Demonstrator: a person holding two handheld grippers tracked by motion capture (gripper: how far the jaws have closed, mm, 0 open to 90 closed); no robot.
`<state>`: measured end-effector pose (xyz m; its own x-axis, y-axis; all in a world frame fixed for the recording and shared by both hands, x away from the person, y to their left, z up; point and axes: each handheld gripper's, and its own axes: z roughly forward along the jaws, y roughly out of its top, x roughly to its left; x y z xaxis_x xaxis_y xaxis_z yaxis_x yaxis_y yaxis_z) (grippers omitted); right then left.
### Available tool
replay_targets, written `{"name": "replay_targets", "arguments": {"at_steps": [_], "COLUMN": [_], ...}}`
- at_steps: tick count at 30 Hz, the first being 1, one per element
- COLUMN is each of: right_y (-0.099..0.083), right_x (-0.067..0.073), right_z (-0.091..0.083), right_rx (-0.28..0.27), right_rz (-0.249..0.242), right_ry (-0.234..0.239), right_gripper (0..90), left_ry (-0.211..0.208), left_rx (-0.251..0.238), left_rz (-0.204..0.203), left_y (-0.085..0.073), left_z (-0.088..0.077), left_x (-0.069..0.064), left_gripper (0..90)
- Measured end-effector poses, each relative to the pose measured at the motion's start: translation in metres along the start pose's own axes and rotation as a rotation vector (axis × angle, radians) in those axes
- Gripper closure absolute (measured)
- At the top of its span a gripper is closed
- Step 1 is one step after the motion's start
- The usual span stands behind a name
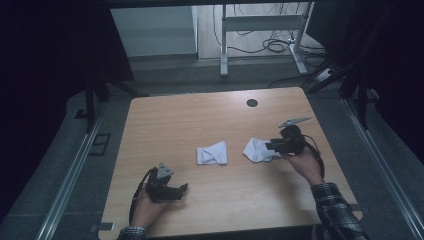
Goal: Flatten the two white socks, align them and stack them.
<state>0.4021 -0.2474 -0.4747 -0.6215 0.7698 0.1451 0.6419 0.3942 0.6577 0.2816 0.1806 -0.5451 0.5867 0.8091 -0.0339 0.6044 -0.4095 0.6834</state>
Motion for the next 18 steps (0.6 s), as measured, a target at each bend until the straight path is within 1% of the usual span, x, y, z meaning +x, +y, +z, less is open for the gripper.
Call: {"name": "replay_targets", "arguments": {"at_steps": [1,3,7,9,12,15,17,18], "right_y": [0.000,0.004,0.011,0.012,0.013,0.012,0.009,0.008], "right_x": [0.000,0.011,0.030,0.037,0.045,0.049,0.050,0.050], "right_z": [0.000,0.013,0.035,0.044,0.056,0.068,0.074,0.078], "right_rx": [0.000,0.008,0.028,0.035,0.051,0.069,0.092,0.107], "right_rz": [0.000,-0.017,-0.047,-0.059,-0.082,-0.103,-0.119,-0.135], "right_ry": [0.000,0.023,0.044,0.046,0.031,-0.002,-0.026,-0.043], "right_gripper": [65.8,66.0,64.7,62.8,59.4,57.3,58.9,61.7], "left_ry": [0.000,0.000,0.000,0.000,0.000,0.000,0.000,0.000], "left_rx": [0.000,0.000,0.000,0.001,0.000,0.000,0.000,0.000], "left_rz": [0.000,0.000,0.000,0.000,0.000,0.000,0.000,-0.001], "left_y": [0.000,0.000,0.000,0.000,0.000,0.000,0.000,0.000], "left_z": [0.000,0.000,0.000,0.000,0.000,0.000,0.000,0.000], "left_x": [0.000,0.000,0.000,0.000,0.000,0.000,0.000,0.000], "left_gripper": [11.7,11.7,11.7,11.7,11.7,11.7,11.7,11.7]}}
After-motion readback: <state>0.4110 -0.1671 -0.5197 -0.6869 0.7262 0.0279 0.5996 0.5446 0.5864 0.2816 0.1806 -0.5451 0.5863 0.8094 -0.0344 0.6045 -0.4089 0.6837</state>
